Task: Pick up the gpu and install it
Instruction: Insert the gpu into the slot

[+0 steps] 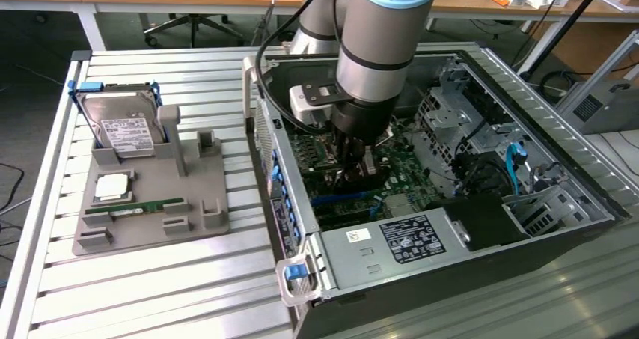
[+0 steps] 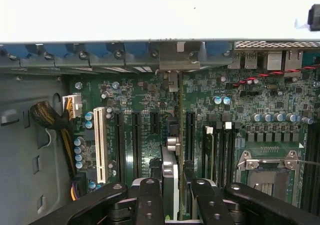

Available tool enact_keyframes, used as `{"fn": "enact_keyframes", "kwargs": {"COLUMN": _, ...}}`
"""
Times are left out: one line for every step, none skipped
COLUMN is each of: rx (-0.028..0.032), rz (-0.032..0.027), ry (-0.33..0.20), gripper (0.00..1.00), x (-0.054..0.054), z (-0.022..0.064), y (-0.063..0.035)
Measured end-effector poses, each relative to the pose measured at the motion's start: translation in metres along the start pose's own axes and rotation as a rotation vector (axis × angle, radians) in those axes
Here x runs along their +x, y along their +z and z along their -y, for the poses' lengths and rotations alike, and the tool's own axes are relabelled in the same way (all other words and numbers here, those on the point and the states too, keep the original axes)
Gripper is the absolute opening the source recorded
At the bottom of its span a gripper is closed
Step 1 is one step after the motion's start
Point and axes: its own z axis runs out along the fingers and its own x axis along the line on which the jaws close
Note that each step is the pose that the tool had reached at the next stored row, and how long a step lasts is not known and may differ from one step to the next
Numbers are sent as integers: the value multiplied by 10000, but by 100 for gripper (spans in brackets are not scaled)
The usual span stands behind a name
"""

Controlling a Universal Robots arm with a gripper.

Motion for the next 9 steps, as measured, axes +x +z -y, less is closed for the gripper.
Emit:
{"fn": "enact_keyframes", "kwargs": {"rx": -1, "rz": -2, "ry": 1, "gripper": 27, "x": 0, "z": 1, "y": 3}}
{"fn": "enact_keyframes", "kwargs": {"rx": -2, "rz": -3, "ry": 0, "gripper": 27, "x": 1, "z": 3, "y": 7}}
{"fn": "enact_keyframes", "kwargs": {"rx": -1, "rz": -2, "ry": 1, "gripper": 27, "x": 1, "z": 3, "y": 12}}
{"fn": "enact_keyframes", "kwargs": {"rx": -2, "rz": -3, "ry": 3, "gripper": 27, "x": 1, "z": 3, "y": 18}}
{"fn": "enact_keyframes", "kwargs": {"rx": -1, "rz": -3, "ry": 6, "gripper": 27, "x": 1, "z": 3, "y": 22}}
{"fn": "enact_keyframes", "kwargs": {"rx": -2, "rz": -4, "ry": 10, "gripper": 27, "x": -1, "z": 3, "y": 27}}
{"fn": "enact_keyframes", "kwargs": {"rx": -2, "rz": -4, "ry": 14, "gripper": 27, "x": -4, "z": 3, "y": 32}}
{"fn": "enact_keyframes", "kwargs": {"rx": -2, "rz": -4, "ry": 21, "gripper": 27, "x": -9, "z": 2, "y": 37}}
{"fn": "enact_keyframes", "kwargs": {"rx": -2, "rz": -5, "ry": 24, "gripper": 27, "x": -16, "z": 2, "y": 41}}
